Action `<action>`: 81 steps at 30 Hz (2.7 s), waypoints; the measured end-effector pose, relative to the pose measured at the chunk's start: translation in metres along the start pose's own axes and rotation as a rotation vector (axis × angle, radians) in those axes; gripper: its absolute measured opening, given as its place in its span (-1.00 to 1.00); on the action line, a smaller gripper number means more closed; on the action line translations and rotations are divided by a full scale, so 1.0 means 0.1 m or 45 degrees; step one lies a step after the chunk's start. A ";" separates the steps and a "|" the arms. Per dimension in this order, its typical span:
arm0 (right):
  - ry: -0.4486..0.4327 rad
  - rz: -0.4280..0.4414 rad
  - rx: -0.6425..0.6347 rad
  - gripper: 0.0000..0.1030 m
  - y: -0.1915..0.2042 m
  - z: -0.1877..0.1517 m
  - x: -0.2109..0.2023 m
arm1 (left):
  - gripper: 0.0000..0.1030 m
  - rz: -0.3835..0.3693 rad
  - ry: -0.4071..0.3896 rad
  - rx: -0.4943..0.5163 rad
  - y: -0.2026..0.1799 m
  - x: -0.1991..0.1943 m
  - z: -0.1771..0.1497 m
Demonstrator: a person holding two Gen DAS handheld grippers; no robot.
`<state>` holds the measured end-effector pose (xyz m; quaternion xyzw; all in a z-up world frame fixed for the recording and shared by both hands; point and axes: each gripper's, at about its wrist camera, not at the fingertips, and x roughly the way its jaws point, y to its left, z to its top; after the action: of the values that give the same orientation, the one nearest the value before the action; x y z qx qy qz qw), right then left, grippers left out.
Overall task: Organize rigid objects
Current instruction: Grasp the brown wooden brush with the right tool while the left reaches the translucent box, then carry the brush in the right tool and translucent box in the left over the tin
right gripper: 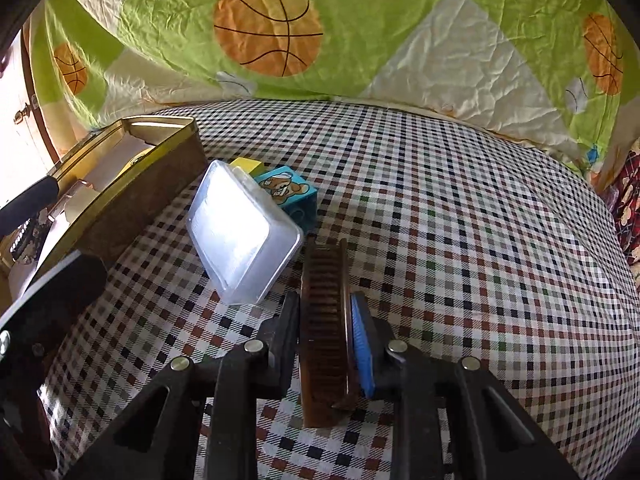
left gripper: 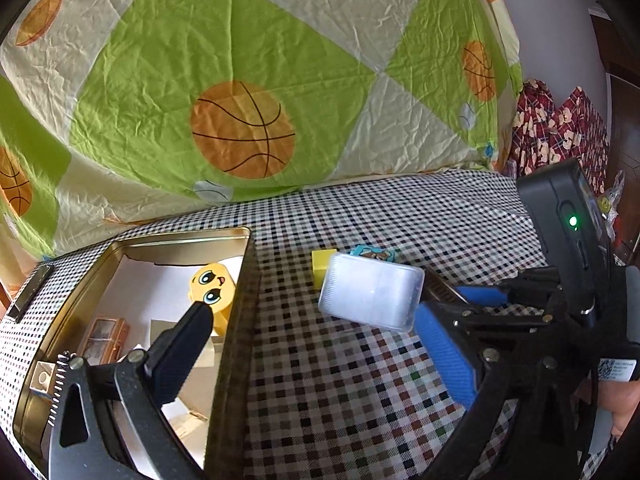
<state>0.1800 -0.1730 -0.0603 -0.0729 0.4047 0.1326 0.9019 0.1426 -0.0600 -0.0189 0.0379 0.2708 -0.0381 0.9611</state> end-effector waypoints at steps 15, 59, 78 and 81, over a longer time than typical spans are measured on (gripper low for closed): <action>-0.078 -0.078 0.187 -0.47 -0.45 0.05 -0.11 | 0.98 -0.095 0.143 0.139 -0.37 0.52 0.16; -0.357 -0.119 0.123 -0.47 -0.35 -0.01 -0.46 | 0.60 -0.088 -0.050 0.076 -0.26 0.35 0.25; -0.577 -0.125 0.105 -0.47 -0.29 -0.12 -0.76 | 0.60 -0.046 -0.166 0.024 -0.17 0.08 0.16; -0.606 -0.124 0.102 -0.47 -0.29 -0.13 -0.81 | 0.60 -0.040 -0.180 0.022 -0.17 0.04 0.15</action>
<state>0.1277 -0.2182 -0.0081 -0.0231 0.1816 0.0861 0.9793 0.1523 -0.0781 -0.0089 0.0390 0.2024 -0.0582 0.9768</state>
